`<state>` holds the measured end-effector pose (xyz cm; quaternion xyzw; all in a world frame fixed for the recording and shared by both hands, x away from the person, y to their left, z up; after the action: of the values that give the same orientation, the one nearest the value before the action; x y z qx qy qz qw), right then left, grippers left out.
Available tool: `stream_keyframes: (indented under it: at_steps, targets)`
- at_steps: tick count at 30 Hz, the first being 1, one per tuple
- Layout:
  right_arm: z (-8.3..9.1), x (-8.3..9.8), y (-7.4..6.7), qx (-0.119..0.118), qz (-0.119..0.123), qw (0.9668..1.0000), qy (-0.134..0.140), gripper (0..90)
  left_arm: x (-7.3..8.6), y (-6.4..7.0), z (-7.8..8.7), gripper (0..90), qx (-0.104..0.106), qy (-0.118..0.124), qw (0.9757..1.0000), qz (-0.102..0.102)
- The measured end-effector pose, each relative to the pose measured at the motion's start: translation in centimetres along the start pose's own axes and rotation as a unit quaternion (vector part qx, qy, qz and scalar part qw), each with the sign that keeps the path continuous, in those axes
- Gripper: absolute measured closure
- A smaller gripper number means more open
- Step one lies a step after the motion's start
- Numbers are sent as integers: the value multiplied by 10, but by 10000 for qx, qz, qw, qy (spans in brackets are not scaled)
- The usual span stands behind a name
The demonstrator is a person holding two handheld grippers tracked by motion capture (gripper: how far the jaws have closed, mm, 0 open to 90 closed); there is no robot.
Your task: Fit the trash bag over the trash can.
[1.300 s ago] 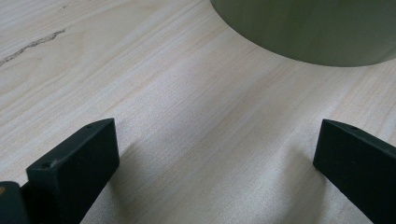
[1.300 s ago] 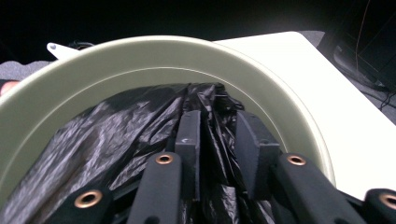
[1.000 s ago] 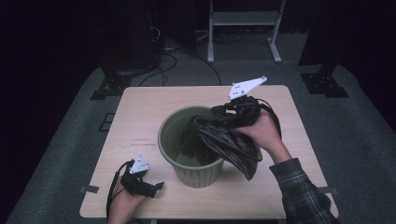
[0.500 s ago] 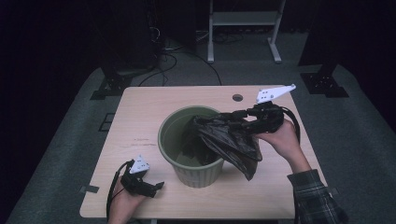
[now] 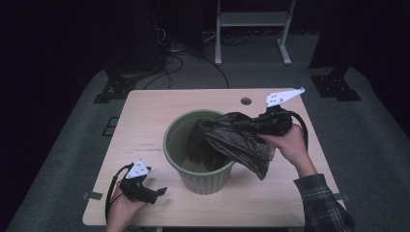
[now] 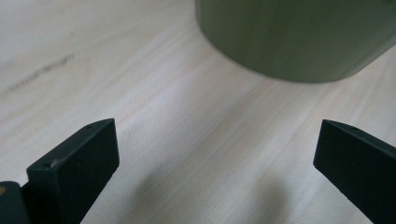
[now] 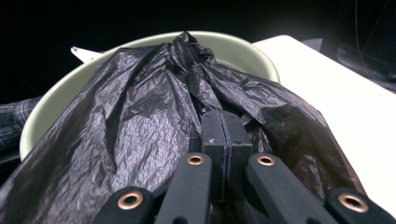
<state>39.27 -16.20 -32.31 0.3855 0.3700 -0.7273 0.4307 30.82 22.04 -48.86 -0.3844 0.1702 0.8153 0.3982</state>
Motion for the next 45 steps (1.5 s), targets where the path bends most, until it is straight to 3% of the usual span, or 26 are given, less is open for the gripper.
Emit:
stream_keyframes:
  at_steps: [3,8,17,18,21,24,28,30,32,33,37,39,45]
  targets:
    - [-5,-6,-3,-53,80,10000,21,899,-10,4,12,0,317,250,9991,-122]
    - [-12,-13,-6,-112,190,9998,0,899,-19,7,21,0,675,357,9966,-303]
    - [-20,-19,-8,-176,223,9996,-44,898,-46,10,40,0,1059,623,9913,-465]
    - [-21,-20,-8,-186,228,9996,-45,899,-53,9,47,0,1163,725,9894,-490]
    - [-22,-22,-8,-185,267,9994,-68,898,-65,9,57,0,1274,874,9867,-513]
    - [-22,-24,-8,-164,264,9995,-89,899,-75,9,63,0,1295,966,9856,-496]
    - [-23,-26,-8,-186,286,9994,-76,899,-98,7,75,65,1292,1149,9829,-638]
    - [-24,-26,-9,-199,291,9993,-102,898,-107,6,79,145,1315,1191,9818,-684]
    - [-24,-25,-9,-211,296,9993,-113,898,-116,4,82,168,1332,1245,9806,-721]
    - [-24,-25,-9,-217,303,9992,-113,899,-120,3,83,245,1368,1283,9795,-736]
    - [-24,-25,-9,-237,310,9991,-133,898,-137,-3,85,310,1334,1399,9779,-790]
    - [-23,-25,-9,-230,309,9992,-138,898,-146,-4,85,325,1376,1480,9760,-815]
    - [-23,-24,-9,-264,314,9991,-145,898,-172,-6,80,326,1355,1543,9735,-1007]
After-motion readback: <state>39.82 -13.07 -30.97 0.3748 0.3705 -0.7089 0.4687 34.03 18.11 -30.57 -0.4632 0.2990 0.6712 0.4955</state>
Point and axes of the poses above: each handheld gripper's, and its own axes: z roughly backward along the jaws, x roughly out of its underside, y roughly to its right, the point moved 4 cm from there along -z, roughly forward along the jaws, and after that the axes turned 3 degrees about -z, right-handed, at the moved point
